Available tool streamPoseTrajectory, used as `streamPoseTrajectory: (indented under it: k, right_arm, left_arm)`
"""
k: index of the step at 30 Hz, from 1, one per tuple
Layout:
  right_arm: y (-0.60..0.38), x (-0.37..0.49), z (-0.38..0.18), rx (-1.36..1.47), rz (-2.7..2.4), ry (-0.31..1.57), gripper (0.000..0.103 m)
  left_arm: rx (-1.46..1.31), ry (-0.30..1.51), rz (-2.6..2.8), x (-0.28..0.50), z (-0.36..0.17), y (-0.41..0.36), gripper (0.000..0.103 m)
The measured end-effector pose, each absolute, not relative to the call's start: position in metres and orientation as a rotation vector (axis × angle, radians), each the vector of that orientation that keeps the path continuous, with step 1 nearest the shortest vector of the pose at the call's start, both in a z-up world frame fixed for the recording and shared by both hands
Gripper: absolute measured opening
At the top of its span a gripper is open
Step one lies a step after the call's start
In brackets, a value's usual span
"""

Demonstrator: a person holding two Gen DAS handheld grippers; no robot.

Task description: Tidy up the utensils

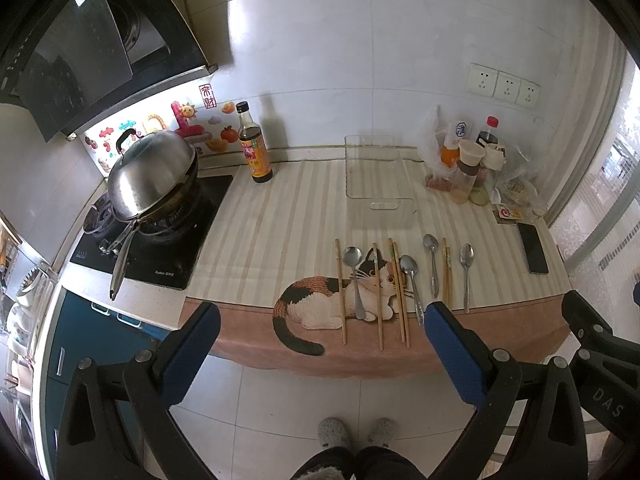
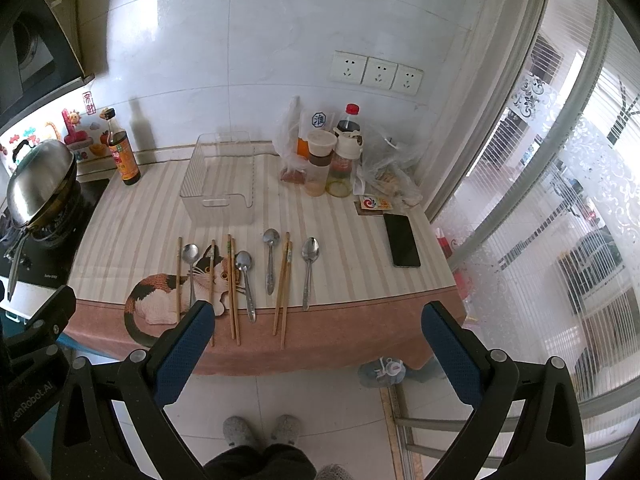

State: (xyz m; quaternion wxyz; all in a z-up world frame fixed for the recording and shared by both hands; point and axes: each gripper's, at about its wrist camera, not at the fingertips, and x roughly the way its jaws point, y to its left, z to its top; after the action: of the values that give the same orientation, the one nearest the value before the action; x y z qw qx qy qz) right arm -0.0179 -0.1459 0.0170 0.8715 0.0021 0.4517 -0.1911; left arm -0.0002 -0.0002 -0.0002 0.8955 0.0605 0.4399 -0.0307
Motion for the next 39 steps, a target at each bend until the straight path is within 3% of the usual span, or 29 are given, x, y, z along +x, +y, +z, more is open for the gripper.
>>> streamPoseTrajectory:
  k: [39]
  right_arm:
    - [-0.1417, -0.0177, 0.0187, 0.004, -0.402, 0.937, 0.103]
  left_arm:
    - [0.121, 0.913, -0.065, 0.0003, -0.0099, -0.0026, 0.103]
